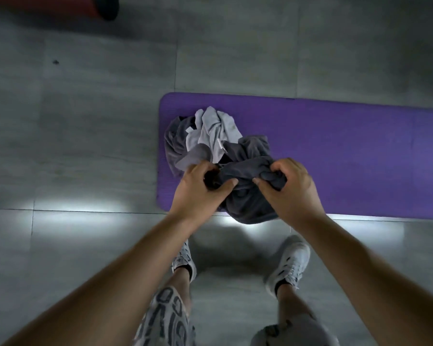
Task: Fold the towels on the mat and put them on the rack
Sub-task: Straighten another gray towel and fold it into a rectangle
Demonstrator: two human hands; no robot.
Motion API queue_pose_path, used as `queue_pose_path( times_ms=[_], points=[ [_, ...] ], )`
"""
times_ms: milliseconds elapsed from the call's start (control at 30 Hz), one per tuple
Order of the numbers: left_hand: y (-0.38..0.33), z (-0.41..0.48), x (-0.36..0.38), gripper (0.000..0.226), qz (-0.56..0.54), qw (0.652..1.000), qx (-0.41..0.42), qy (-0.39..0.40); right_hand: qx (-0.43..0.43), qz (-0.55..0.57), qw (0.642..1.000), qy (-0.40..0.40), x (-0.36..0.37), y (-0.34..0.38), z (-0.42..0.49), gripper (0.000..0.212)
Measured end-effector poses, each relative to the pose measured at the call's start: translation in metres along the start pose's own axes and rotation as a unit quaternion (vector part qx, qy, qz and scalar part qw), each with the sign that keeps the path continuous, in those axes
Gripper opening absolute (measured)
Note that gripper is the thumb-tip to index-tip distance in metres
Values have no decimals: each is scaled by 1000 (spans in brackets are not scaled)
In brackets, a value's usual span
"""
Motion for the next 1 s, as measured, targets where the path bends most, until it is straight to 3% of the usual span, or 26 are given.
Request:
queue_pose_path(
  times_ms=[267, 633, 867, 1000],
  points=[
    [-131, 8, 118, 38, 57, 998, 28, -11, 13, 8, 1000, -24, -132, -114, -4, 25],
    [-298, 14, 362, 35, 53, 996, -70, -15, 6, 11, 1000, 27, -326, -337, -2, 26],
    [-343, 71, 474, 42, 10, 999, -46, -3, 48, -37, 998, 0, -382, -454, 34, 28],
    [-333, 123, 530, 45, 9, 1000, -30, 5, 38, -41, 998, -13, -373, -520, 68, 26]
  ],
)
Point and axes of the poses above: each hand's wrist, its own z-axis towards the middle knuckle, its own x-axis out of the palm, y = z × x, the point moved 9 cm from there along z, towards the middle knuckle, and after that the axes turned 15 degrees about z, right-handed, at the moved point
